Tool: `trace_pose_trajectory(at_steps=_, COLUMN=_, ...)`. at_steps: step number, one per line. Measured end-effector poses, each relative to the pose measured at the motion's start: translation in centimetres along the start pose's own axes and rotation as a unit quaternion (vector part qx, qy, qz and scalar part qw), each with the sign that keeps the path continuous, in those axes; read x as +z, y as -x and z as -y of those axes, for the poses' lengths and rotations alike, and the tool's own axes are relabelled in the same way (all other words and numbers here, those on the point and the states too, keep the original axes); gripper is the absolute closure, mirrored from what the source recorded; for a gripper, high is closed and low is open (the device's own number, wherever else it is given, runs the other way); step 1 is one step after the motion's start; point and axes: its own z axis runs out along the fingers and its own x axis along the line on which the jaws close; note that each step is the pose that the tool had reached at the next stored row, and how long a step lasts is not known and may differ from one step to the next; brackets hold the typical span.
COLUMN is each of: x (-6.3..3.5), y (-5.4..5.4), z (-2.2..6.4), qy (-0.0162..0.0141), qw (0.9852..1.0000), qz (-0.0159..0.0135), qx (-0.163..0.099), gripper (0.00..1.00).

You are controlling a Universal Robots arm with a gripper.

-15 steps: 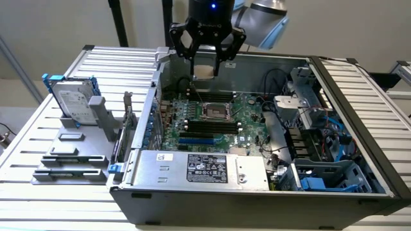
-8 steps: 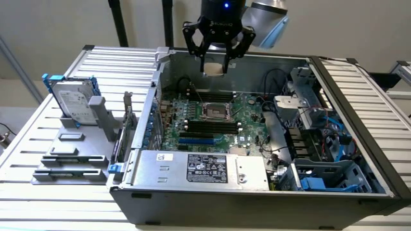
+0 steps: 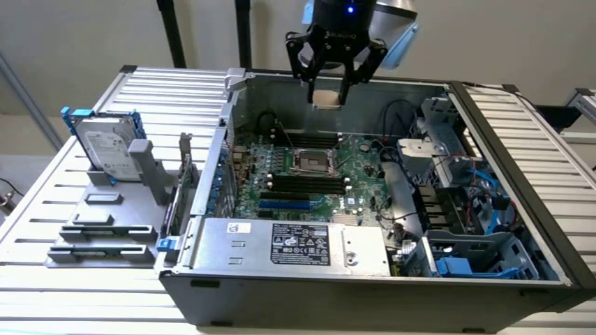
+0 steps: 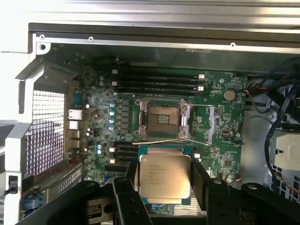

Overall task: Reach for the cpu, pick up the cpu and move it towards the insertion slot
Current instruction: 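Pick up the cpu and move it towards the insertion slot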

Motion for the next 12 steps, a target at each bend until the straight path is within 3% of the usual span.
trace_pose_trajectory(at_steps=8, x=0.52, y=0.6, z=-0.45, qy=0.0003, qw=1.0, qz=0.0007, qx=0.009, gripper=0.45)
trace_pose_trajectory(at_steps=12, x=0.7, y=0.6, z=-1.51, qy=0.0003, qw=0.9999, qz=0.004, qx=0.01, gripper=0.45)
